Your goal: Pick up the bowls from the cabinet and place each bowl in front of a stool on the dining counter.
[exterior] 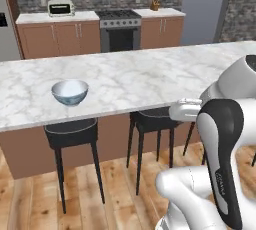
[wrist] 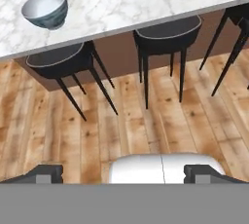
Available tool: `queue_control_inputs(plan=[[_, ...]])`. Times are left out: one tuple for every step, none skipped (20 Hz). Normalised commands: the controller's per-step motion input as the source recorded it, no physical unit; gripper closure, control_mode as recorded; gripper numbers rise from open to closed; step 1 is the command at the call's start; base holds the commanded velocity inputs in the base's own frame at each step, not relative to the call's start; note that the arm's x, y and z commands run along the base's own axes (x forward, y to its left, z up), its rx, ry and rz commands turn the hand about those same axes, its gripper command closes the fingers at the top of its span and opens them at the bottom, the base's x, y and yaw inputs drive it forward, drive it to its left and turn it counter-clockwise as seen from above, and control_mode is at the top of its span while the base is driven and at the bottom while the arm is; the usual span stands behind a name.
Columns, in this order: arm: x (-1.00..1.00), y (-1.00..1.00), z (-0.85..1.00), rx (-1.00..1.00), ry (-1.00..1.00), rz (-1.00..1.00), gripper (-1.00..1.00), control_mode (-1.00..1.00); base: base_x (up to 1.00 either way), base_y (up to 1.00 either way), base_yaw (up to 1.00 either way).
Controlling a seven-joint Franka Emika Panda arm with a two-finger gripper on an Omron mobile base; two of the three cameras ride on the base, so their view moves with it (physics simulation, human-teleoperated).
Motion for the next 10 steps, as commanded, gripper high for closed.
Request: queue_control_inputs(plan=[[0.00, 0.00, 0.00, 0.00, 0.00, 0.00, -1.00, 1.00, -0.49, -1.00, 0.00], [0.00, 0.00, 0.00, 0.00, 0.00, 0.00, -1.00, 1.00, -0.41, -1.00, 0.00], [0.00, 0.00, 0.00, 0.00, 0.00, 0.00, -1.00, 1.00, -0.38, -1.00, 0.00], [0.00, 0.00, 0.00, 0.00, 0.00, 0.00, -1.00, 1.00, -0.30, -1.00, 0.00], [0.00, 0.00, 0.00, 0.00, 0.00, 0.00, -1.00, 1.00, -0.24, -1.00, 0.00], [0.00, 0.00, 0.00, 0.00, 0.00, 0.00, -1.00, 1.00, -0.19, -1.00, 0.00], [0.00, 0.00, 0.00, 0.00, 0.00, 0.00, -1.00, 1.00, -0.11, -1.00, 0.00], [0.00, 0.00, 0.00, 0.00, 0.00, 0.00, -1.00, 1.00, 0.00, -1.00, 0.00], [0.00, 0.00, 0.00, 0.00, 0.00, 0.00, -1.00, 1.00, 0.00, -1.00, 0.00], [0.00, 0.00, 0.00, 0.00, 0.00, 0.00, -1.00, 1.00, 0.00, -1.00, 0.00]])
